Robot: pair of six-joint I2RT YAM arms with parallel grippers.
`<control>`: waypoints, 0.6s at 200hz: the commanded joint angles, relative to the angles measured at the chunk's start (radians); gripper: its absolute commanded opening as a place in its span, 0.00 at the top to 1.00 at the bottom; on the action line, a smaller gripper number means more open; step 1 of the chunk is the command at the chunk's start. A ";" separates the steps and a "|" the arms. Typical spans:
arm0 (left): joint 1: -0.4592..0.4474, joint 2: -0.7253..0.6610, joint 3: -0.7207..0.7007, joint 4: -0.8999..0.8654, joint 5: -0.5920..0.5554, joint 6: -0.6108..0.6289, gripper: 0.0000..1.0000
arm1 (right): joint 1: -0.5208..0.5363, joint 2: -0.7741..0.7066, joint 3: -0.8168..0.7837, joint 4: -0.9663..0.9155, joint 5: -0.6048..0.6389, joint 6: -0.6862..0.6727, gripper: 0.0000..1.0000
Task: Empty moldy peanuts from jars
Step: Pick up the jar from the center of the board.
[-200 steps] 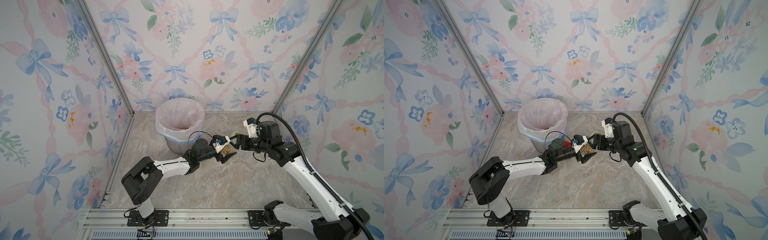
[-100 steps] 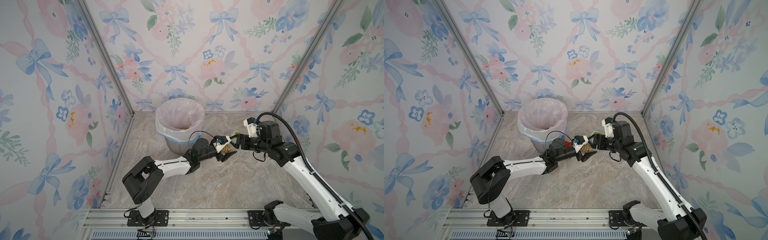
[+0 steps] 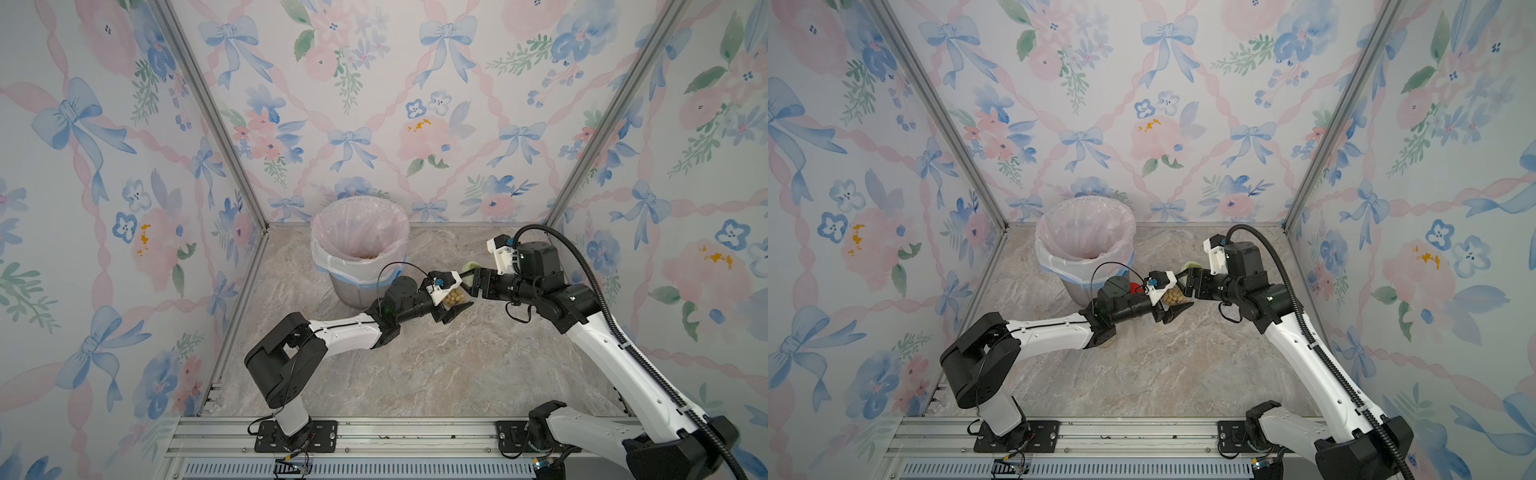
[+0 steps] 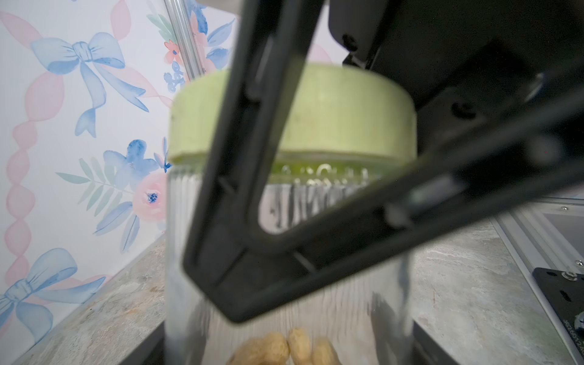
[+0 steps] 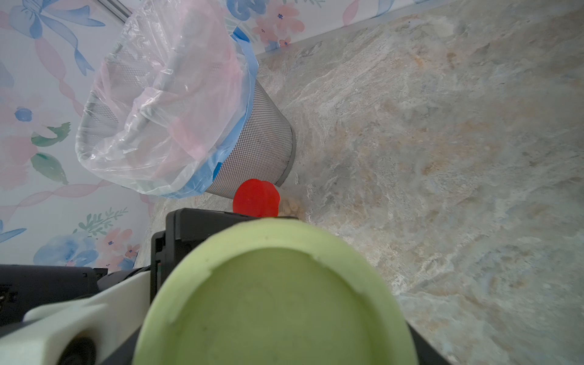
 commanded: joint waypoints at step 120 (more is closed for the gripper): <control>-0.004 -0.044 -0.034 0.006 -0.057 0.031 0.59 | -0.007 0.009 0.073 0.072 0.015 0.007 0.03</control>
